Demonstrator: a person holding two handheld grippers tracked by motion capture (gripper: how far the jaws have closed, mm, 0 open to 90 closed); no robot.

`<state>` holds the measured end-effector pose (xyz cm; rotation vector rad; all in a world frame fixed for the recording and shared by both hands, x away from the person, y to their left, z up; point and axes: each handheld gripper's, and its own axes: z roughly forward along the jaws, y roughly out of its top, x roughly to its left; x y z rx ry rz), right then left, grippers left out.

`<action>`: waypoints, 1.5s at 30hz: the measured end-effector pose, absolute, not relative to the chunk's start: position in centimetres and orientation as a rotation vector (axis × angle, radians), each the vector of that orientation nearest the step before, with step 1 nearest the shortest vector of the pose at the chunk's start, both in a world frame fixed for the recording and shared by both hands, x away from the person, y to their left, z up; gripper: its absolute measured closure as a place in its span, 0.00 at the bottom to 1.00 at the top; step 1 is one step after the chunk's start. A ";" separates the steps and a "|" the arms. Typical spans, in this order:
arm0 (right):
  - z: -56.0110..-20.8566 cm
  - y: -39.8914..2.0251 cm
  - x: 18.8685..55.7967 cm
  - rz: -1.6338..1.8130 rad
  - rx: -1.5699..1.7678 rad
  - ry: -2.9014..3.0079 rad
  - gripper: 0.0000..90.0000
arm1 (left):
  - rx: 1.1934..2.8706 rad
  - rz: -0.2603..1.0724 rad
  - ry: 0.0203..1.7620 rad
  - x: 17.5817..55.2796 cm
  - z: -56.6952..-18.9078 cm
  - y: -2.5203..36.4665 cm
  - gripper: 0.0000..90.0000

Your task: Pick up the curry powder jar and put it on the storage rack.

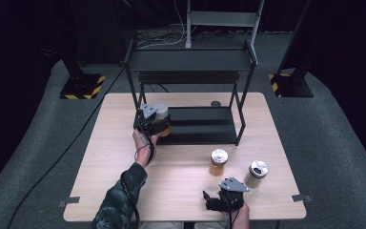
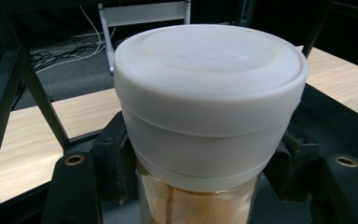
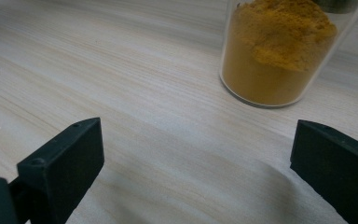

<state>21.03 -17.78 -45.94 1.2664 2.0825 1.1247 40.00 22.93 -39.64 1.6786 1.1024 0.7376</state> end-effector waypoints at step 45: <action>-46.0 -17.7 21.0 1.124 1.261 2.082 0.02 | 1.650 0.768 1.162 41.2 -42.5 22.6 0.39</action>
